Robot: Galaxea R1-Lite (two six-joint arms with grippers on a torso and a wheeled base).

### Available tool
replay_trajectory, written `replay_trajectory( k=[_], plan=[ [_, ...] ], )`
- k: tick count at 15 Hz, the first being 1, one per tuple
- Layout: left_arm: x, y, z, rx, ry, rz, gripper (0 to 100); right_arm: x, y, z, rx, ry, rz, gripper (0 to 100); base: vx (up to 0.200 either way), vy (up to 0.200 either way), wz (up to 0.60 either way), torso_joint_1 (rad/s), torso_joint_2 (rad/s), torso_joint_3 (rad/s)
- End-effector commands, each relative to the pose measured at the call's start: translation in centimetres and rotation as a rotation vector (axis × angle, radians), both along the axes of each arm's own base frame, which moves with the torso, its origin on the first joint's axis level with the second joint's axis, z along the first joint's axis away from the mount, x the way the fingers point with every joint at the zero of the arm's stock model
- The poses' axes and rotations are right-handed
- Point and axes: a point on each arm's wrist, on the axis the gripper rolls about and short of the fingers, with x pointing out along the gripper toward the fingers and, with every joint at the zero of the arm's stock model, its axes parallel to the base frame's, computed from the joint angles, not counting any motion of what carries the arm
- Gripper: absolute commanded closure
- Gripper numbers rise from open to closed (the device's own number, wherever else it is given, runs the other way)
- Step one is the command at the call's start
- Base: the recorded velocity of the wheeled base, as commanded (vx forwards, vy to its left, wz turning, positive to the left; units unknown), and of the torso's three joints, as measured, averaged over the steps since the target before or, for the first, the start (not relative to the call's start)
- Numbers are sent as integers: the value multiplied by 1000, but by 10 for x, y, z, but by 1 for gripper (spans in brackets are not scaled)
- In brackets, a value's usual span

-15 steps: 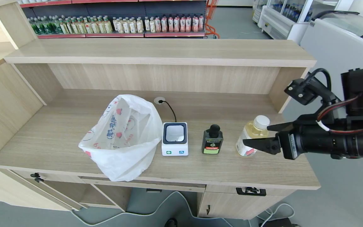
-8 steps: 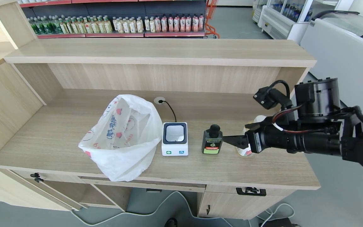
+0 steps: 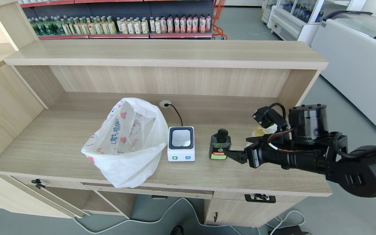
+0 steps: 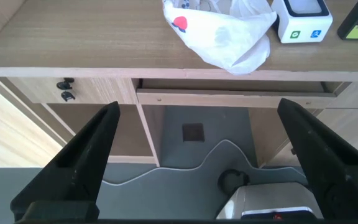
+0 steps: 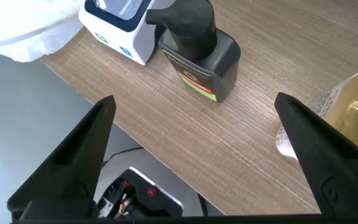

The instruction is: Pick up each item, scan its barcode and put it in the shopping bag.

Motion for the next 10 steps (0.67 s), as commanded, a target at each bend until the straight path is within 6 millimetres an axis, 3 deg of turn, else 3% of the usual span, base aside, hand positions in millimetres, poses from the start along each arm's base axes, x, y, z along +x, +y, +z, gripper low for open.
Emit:
replay_trajectory(
  k=[1,10],
  plan=[
    [0,0,0,0,0,0,0,4,-3,-7,-8,14,-13,0,0,0,0,0,0,0],
    [0,0,0,0,0,0,0,27,4,-35,27,-22,86,0,0,0,0,0,0,0]
  ],
)
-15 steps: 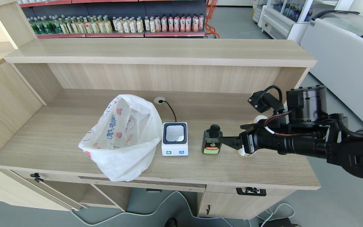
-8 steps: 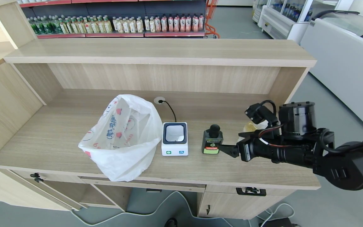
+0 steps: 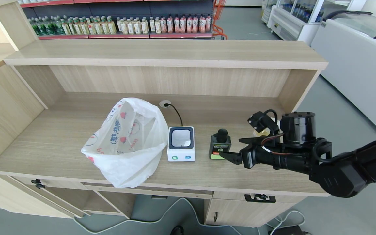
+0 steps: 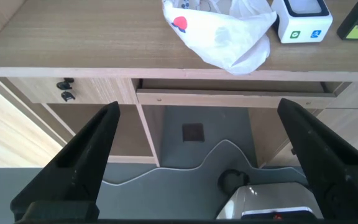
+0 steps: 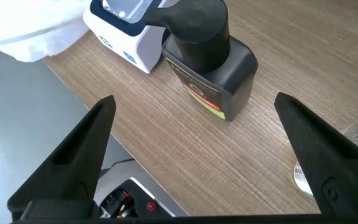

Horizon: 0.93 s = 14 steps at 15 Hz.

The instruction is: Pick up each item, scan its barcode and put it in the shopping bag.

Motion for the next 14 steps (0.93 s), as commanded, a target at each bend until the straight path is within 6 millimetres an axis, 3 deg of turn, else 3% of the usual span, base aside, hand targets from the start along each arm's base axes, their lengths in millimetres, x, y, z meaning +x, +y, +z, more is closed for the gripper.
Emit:
replay_trajectory(
  k=[1,14],
  plan=[
    [0,0,0,0,0,0,0,5,3,-11,-11,21,9,0,0,0,0,0,0,0],
    [0,0,0,0,0,0,0,38,21,-33,-50,-110,150,0,0,0,0,0,0,0]
  ],
)
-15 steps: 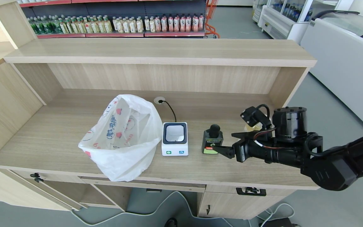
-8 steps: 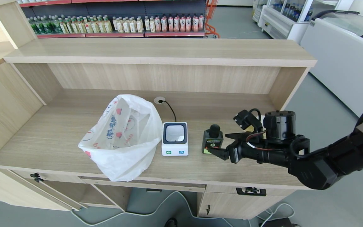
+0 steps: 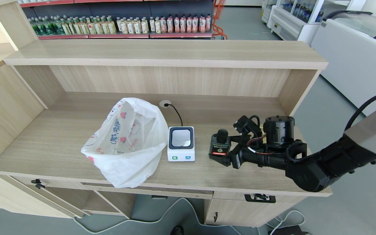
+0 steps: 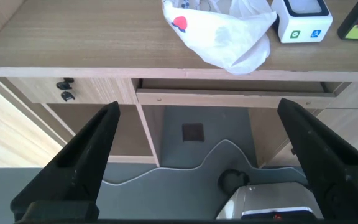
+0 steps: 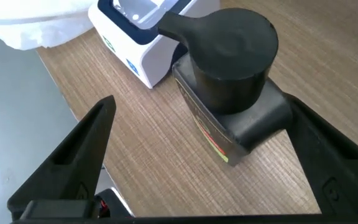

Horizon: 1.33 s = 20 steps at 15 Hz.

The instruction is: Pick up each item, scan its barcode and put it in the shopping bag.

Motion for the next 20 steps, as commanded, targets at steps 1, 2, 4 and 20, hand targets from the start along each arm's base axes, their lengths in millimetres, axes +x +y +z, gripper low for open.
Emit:
replay_trajectory(
  k=[1,2,4,20],
  plan=[
    [0,0,0,0,0,0,0,6,4,-8,-9,-2,15,0,0,0,0,0,0,0],
    [0,0,0,0,0,0,0,8,5,-8,-4,-4,30,0,0,0,0,0,0,0],
    [0,0,0,0,0,0,0,10,6,-8,-3,-15,50,100,0,0,0,0,0,0],
    [0,0,0,0,0,0,0,-49,-29,94,263,-41,-20,100,0,0,0,0,0,0]
  ],
)
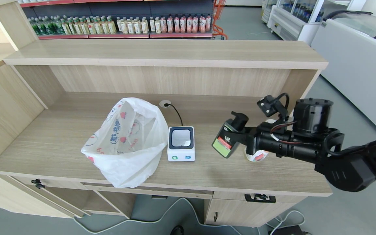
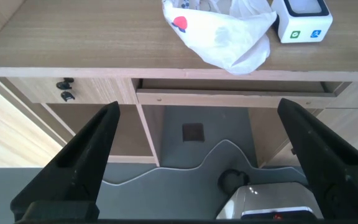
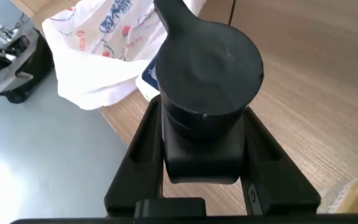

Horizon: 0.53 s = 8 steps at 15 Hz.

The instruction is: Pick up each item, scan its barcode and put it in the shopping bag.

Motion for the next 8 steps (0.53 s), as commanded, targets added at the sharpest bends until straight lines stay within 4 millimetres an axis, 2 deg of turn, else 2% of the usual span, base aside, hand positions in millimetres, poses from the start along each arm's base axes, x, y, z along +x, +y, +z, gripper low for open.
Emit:
replay_trajectory(
  k=[1,6,8],
  plan=[
    [0,0,0,0,0,0,0,-25,-12,44,62,-104,-4,100,0,0,0,0,0,0],
    [0,0,0,0,0,0,0,-75,-40,104,100,-256,-29,100,0,0,0,0,0,0],
    [0,0,0,0,0,0,0,-84,-57,105,-47,-396,-79,100,0,0,0,0,0,0]
  ],
)
